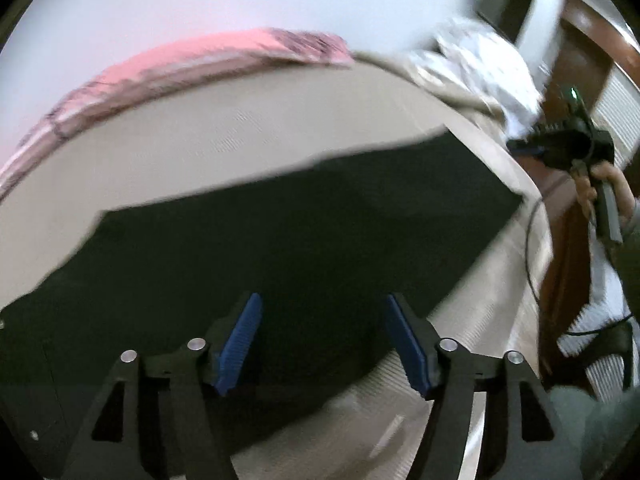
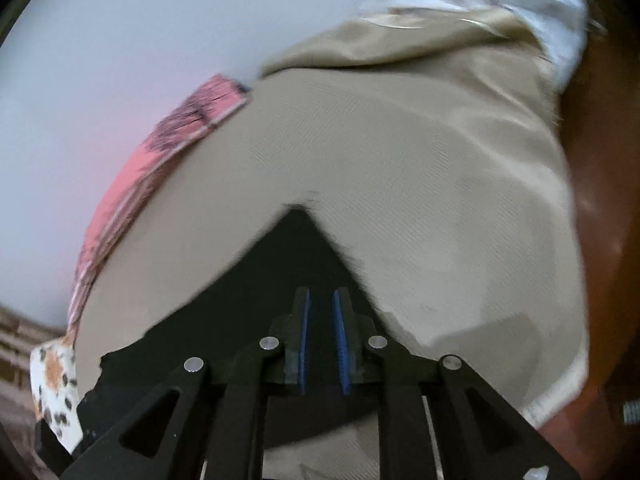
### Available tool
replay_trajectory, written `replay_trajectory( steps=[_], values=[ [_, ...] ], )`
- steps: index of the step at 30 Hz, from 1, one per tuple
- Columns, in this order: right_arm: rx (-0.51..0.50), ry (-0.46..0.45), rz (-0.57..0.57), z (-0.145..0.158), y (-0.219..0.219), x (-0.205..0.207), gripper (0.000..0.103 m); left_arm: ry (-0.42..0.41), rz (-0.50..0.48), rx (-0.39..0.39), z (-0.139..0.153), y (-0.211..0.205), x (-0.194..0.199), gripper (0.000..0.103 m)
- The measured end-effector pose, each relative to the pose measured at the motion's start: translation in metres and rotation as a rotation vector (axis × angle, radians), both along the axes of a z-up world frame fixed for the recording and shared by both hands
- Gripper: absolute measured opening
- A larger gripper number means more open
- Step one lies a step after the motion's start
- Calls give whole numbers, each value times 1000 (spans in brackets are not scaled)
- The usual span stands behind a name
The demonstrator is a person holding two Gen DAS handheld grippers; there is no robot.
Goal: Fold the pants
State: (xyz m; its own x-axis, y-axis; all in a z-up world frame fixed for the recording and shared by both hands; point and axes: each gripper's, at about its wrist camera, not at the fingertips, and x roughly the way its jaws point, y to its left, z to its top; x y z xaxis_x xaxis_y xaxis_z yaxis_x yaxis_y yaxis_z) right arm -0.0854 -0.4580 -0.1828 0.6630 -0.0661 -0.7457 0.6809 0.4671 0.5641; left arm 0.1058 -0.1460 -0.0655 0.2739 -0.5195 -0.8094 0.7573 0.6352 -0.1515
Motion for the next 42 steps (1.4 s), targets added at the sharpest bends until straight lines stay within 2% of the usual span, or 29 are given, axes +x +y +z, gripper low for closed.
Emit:
replay_trajectory(
  steps=[3,7,11,14,17,19,21,22,24,25,26,27,29,31,36,42],
  values=[
    [28,-40,81,-1,1,36,14,-22,128,2,-1,15,29,69],
    [18,-34,199,-2,27,83,14,-36,280,39,-13,35,70,69],
    [-20,-41,338,5,67,124,14,-47,372,77,-27,51,100,69],
    [-29,-54,446,12,98,155,14,-24,417,96,-37,65,121,69],
    [-63,-38,523,9,119,177,14,-7,448,114,-44,77,133,69],
    [-80,16,529,-1,123,182,14,12,464,90,-47,87,139,69],
    [-77,76,503,-13,116,182,14,8,452,80,-46,91,137,69],
    [-67,97,476,-19,108,180,4,3,442,83,-46,92,136,69],
    [1,73,430,-24,93,171,4,-5,428,95,-44,92,133,69],
    [6,82,419,-24,90,170,7,-11,426,101,-42,88,131,69],
    [-10,90,421,-20,90,170,15,-21,423,109,-39,88,128,69],
    [-31,95,434,-15,92,173,15,-28,416,115,-35,90,124,69],
    [-62,85,495,-1,104,183,15,-20,406,97,-27,96,117,69],
    [-56,35,589,13,123,203,15,-8,405,75,-21,103,113,69],
    [-51,-50,845,41,185,277,17,2,454,70,-9,128,102,69],
    [-68,-72,1100,49,269,349,35,20,530,105,-12,168,100,69]
  ],
)
